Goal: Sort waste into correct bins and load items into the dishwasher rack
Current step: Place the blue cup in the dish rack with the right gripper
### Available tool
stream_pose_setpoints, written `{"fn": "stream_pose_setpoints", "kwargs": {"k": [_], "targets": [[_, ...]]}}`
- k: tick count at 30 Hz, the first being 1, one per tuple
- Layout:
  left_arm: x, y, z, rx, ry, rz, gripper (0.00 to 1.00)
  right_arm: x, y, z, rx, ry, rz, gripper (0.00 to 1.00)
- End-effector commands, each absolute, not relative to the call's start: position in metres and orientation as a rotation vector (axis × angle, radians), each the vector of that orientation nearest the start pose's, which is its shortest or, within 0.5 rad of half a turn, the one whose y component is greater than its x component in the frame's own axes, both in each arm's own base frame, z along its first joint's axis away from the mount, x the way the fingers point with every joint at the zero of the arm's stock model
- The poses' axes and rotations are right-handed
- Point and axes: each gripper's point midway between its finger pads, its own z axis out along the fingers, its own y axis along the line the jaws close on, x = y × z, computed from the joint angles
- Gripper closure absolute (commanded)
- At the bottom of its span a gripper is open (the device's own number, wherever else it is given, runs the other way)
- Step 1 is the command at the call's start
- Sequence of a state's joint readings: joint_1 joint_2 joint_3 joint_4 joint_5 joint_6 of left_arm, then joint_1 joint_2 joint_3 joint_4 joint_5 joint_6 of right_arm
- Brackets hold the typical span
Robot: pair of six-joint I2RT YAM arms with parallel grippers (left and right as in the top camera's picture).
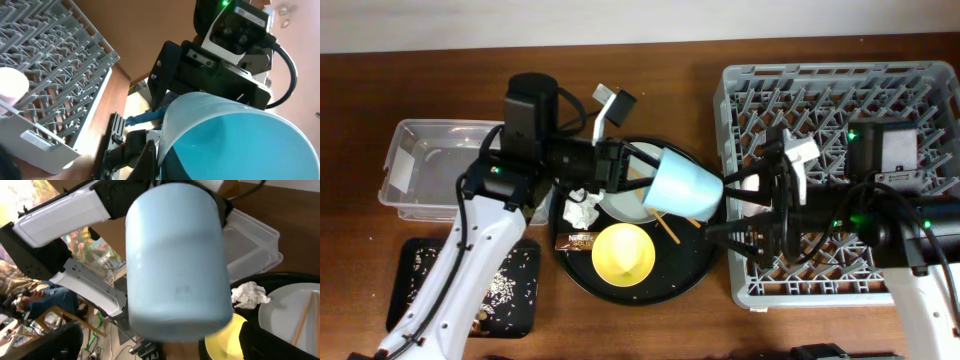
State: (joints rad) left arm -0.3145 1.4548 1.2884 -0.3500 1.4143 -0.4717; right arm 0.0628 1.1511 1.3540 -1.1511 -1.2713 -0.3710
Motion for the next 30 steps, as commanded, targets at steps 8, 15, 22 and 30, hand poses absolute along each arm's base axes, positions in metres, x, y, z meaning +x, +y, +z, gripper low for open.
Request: {"fn": "stream_pose_setpoints", "kwargs": {"k": [8, 15, 22, 30], "targets": [[0.248, -0.281, 0.358, 0.91, 1.882, -1.889, 0.99, 0.202, 0.185, 0.362, -0.949, 1.814, 1.397, 0.04], [0.253, -0.283, 0.355, 0.884, 1.897, -1.855, 0.99, 0.2, 0.194, 0.369, -1.018, 1.732, 1.415, 0.13], [0.252, -0.285, 0.354, 0.884, 1.901, -1.85, 0.99, 0.201, 0.196, 0.368, -1.03, 1.734, 1.398, 0.35], [0.242, -0.281, 0.334, 0.889, 1.977, -1.85, 0.94, 0.214, 0.195, 0.369, -1.044, 1.71, 1.308, 0.48]]}}
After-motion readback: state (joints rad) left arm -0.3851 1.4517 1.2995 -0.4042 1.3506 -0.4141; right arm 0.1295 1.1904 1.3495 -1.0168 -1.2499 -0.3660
